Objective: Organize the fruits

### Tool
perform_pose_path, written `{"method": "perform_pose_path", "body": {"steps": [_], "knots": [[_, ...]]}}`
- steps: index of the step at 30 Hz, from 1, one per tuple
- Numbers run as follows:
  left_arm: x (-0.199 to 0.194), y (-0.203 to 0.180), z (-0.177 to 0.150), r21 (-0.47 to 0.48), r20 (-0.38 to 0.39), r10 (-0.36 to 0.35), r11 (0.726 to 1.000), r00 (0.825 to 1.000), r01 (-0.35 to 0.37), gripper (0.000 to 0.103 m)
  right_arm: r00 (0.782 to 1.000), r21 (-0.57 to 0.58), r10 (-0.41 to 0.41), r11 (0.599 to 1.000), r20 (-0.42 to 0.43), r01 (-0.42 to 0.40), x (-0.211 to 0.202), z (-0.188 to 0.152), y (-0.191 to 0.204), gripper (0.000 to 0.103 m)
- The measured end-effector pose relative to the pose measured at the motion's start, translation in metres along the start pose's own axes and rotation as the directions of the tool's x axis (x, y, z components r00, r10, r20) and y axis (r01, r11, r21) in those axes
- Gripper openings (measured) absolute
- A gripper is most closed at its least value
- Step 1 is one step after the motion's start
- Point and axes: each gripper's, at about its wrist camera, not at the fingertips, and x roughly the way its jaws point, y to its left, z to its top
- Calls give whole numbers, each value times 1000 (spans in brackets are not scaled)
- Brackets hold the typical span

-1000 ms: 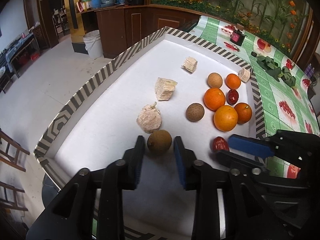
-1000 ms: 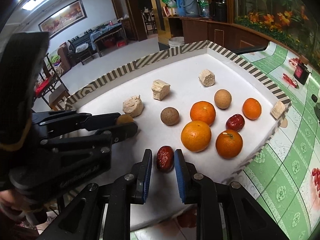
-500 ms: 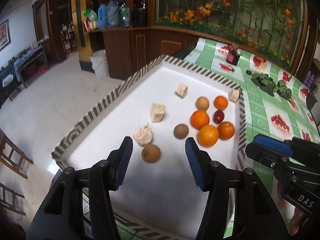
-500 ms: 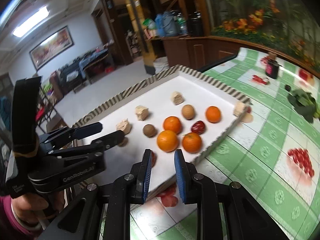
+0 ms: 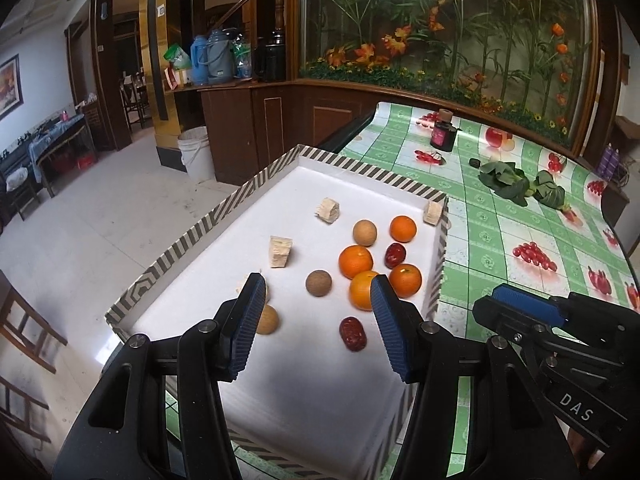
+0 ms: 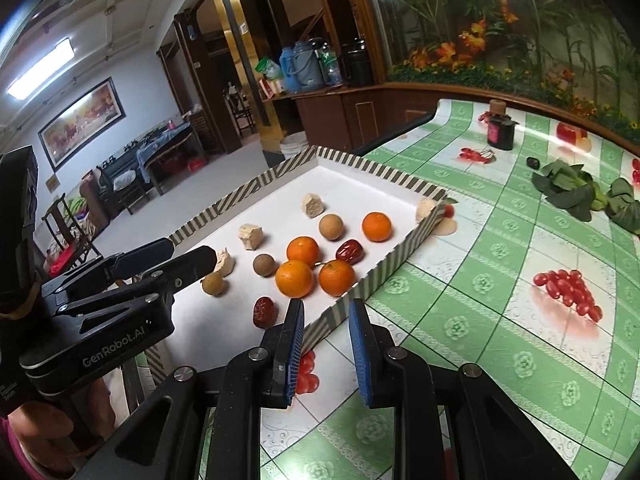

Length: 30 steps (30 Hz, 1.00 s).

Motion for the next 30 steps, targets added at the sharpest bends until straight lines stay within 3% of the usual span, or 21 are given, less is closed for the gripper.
{"method": "perform_pose_path", "body": {"steps": [30], "knots": [[-4,-4,-3,-12,13,6,1000,1000,-6,55,1000,7,19,1000,-25,-19,8,-4,0,22]]}}
